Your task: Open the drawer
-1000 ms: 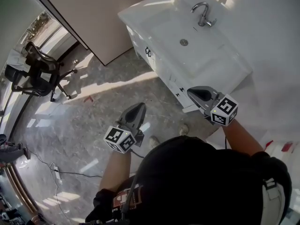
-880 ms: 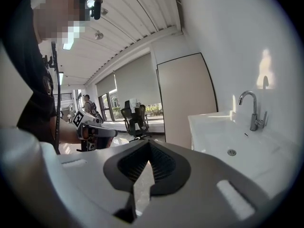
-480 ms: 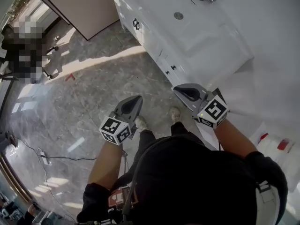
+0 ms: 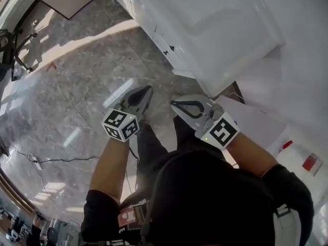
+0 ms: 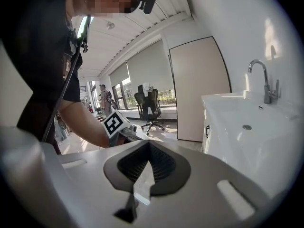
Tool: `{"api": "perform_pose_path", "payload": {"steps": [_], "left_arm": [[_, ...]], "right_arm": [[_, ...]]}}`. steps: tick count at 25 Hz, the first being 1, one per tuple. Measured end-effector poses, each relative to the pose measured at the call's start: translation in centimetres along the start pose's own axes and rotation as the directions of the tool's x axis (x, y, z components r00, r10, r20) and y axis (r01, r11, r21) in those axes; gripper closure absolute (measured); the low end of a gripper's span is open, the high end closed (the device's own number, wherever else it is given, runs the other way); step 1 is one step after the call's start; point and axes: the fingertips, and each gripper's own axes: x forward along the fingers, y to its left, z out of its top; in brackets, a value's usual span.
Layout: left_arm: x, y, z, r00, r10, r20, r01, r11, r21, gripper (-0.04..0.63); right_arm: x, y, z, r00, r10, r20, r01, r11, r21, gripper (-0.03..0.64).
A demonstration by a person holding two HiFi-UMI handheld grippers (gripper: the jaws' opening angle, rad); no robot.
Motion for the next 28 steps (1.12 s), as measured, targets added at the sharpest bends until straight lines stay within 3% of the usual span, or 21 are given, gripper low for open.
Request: {"api": "perform_pose_path", "payload": {"steps": [5, 8, 11, 13, 14, 15, 18, 20, 22, 25, 28], "left_arm": [[5.4, 3.2, -2.9, 0.998, -0.027, -0.051, 0.025, 0.999, -0.029, 0.603], [7.4, 5.1, -4.4, 0.997, -0.014, -0.080, 0.013, 1.000, -0.003, 0.603], [9.3, 7.3, -5.7, 0.992, 0.038, -0.121, -0.023, 0.992, 0.126, 0.603], [10.7, 8.3, -6.7, 0.983, 0.071, -0.169, -0.025, 0.965, 0.261, 0.603], [11.4, 8.7, -7.2, 0.978, 0.078, -0.192, -0.013, 0.947, 0.320, 0.533], [12.2, 9.0, -7.6, 0.975, 0.081, -0.207, 0.001, 0.930, 0.369, 0.512], [14.5, 10.2, -7.9, 0.971, 0.087, -0.224, 0.025, 0.892, 0.452, 0.465], [15.8, 10.8, -8.0, 0.969, 0.084, -0.232, 0.030, 0.893, 0.448, 0.420], [17.1, 11.0, -8.4, 0.968, 0.069, -0.243, 0.035, 0.915, 0.401, 0.410], [19.3, 11.1, -8.1, 0.977, 0.003, -0.214, 0.054, 0.965, 0.258, 0.410], [21.0, 12.0, -6.4, 0.988, -0.057, -0.143, 0.075, 0.990, 0.122, 0.410]], "right_arm": [[0.6, -1.4, -4.6, 0.998, -0.063, 0.004, 0.062, 0.995, 0.078, 0.620], [1.2, -1.3, -7.7, 0.998, -0.067, -0.019, 0.068, 0.992, 0.111, 0.621], [1.8, -1.3, -10.6, 0.998, -0.048, -0.046, 0.053, 0.993, 0.101, 0.620], [2.1, -1.2, -12.4, 0.997, -0.027, -0.075, 0.033, 0.996, 0.078, 0.621], [2.2, -1.2, -13.3, 0.996, -0.023, -0.083, 0.030, 0.996, 0.086, 0.620], [2.2, -1.4, -14.0, 0.996, -0.024, -0.087, 0.032, 0.995, 0.099, 0.620], [2.3, -2.0, -16.0, 0.994, -0.039, -0.101, 0.050, 0.992, 0.113, 0.620], [2.1, -2.3, -17.2, 0.991, -0.052, -0.120, 0.064, 0.993, 0.101, 0.620], [1.5, -2.8, -18.1, 0.991, -0.065, -0.121, 0.077, 0.992, 0.096, 0.620], [0.7, -4.2, -19.0, 0.989, -0.102, -0.108, 0.114, 0.987, 0.111, 0.621], [0.3, -5.5, -19.5, 0.982, -0.147, -0.118, 0.161, 0.981, 0.113, 0.621]]}}
